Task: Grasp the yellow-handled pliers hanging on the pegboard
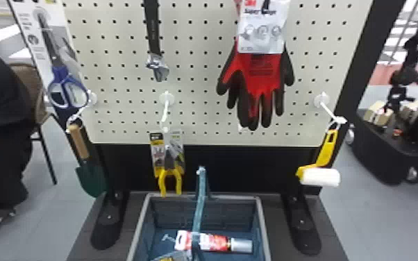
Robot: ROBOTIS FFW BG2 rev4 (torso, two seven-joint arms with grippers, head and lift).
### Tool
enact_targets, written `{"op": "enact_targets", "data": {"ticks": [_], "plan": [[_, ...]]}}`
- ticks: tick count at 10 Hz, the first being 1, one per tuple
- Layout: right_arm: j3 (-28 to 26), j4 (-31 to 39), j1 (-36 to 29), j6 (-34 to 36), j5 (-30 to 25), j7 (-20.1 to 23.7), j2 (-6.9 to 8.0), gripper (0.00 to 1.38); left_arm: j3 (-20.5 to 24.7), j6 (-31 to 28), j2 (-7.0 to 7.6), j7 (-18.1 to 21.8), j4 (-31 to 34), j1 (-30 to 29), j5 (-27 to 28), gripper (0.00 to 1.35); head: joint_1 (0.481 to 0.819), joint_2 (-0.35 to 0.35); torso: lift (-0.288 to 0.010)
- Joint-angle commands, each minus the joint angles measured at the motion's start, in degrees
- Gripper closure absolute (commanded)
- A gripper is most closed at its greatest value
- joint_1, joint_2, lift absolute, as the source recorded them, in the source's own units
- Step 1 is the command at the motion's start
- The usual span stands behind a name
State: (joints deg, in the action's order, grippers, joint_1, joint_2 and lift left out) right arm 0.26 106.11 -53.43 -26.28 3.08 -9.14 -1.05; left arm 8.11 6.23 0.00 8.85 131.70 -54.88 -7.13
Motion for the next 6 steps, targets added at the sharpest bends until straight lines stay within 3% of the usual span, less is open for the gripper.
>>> {"op": "enact_targets", "data": {"ticks": [1,6], "plan": [[0.0,0.0,0.0,0.0,0.0,0.0,0.0,0.27,0.33,-0.16,-0.15,0.47,0.0,0.22,0.01,0.25,0.549,0.0,-0.1],[0.0,0.0,-0.37,0.0,0.09,0.0,0.09,0.27,0.86,-1.04,-0.15,1.61,0.0,0.96,0.27,0.25,0.549,0.0,-0.1]]}}
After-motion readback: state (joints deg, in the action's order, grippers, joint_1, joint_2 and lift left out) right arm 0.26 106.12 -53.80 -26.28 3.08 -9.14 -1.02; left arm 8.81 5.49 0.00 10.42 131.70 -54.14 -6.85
